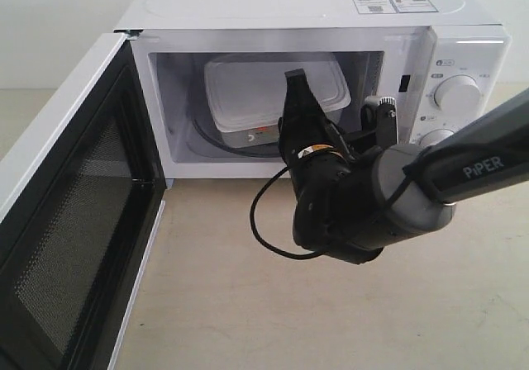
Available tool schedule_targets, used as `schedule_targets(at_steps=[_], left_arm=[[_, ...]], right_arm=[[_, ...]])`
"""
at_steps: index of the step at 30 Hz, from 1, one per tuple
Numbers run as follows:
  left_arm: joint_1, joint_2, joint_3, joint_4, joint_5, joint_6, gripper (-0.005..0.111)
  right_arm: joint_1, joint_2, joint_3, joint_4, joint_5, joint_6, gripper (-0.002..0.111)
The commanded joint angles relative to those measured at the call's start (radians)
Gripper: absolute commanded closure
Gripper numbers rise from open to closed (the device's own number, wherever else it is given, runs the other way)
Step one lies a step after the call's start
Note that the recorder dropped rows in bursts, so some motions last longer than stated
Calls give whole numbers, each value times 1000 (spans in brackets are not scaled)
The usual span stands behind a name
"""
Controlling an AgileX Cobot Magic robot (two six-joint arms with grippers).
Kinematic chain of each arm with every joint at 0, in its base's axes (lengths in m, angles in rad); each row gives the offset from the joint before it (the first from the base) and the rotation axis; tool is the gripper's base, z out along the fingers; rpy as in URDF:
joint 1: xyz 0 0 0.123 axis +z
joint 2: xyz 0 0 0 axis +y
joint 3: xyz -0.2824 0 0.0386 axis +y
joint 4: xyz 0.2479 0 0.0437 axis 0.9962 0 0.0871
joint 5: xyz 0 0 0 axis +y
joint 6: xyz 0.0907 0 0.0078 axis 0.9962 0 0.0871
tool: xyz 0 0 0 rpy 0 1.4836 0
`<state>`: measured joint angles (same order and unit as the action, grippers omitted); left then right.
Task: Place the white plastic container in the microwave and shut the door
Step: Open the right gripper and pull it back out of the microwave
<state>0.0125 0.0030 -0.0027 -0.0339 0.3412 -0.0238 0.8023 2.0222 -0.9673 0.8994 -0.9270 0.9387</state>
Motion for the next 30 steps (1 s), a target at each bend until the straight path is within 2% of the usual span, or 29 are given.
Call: schedule_targets(at_steps=[1, 12, 15, 16, 18, 20, 26, 30], left_arm=[[1, -3, 3, -3, -3, -7, 102], [1, -3, 3, -3, -3, -7, 102], [1, -3, 3, -3, -3, -7, 102], [1, -3, 3, -3, -3, -7, 102], [1, -3, 3, -3, -3, -7, 102], [1, -3, 3, -3, -3, -7, 102], [1, -3, 3, -3, -3, -7, 102], [1, -3, 3, -3, -3, -7, 102]], right_arm=[[-13, 9, -12, -16, 22, 2, 108], [-15, 13, -12, -18, 26, 35, 107], [-15, 13, -12, -35, 26, 44, 94], [-15, 13, -12, -48, 18, 46, 78], [-15, 13, -12, -50, 18, 46, 61], [-15, 13, -10, -50, 18, 46, 57], [-15, -1, 77, -125, 0, 121, 57], [-15, -1, 214, -310, -232, 270, 57]])
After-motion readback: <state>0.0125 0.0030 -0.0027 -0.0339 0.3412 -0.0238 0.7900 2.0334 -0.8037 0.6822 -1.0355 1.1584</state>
